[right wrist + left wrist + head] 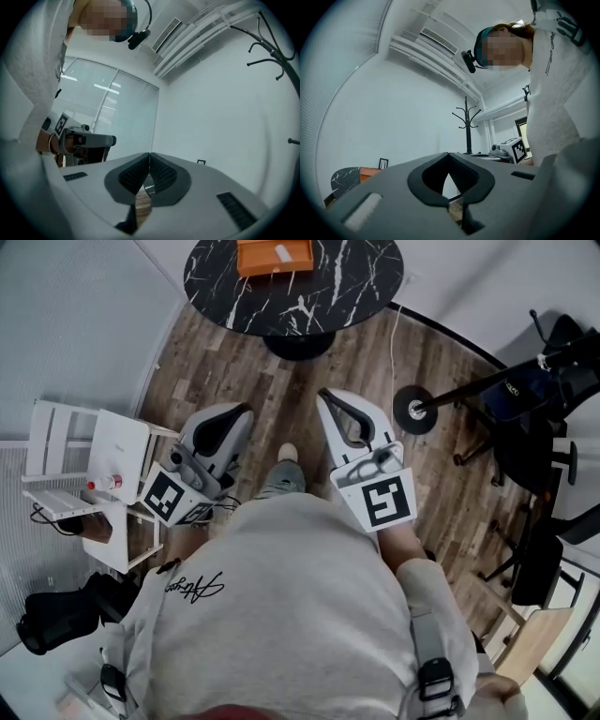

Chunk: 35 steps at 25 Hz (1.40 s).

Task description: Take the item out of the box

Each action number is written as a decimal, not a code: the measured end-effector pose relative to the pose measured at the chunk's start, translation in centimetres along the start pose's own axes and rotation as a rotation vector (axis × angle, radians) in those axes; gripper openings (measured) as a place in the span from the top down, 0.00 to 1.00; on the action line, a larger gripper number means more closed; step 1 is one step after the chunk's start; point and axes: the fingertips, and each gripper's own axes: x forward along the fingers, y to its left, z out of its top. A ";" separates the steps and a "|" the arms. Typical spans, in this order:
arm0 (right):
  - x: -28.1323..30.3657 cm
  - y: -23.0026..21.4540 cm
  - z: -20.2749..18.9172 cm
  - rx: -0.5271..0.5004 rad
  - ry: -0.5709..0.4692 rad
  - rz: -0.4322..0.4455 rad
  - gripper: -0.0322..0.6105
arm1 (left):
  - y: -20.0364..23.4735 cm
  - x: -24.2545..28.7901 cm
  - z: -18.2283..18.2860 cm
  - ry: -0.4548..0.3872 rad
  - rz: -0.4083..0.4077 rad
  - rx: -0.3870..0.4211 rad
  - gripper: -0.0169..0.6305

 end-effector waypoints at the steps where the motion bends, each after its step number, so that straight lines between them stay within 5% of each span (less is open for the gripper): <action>1: 0.4 -0.3 -0.1 0.004 0.001 -0.002 0.94 | 0.4 0.2 -0.1 0.002 -0.001 -0.001 0.97; 35: 14.2 -4.1 -0.9 0.038 0.009 -0.053 0.94 | 14.8 3.8 -1.0 0.024 -0.086 -0.036 0.97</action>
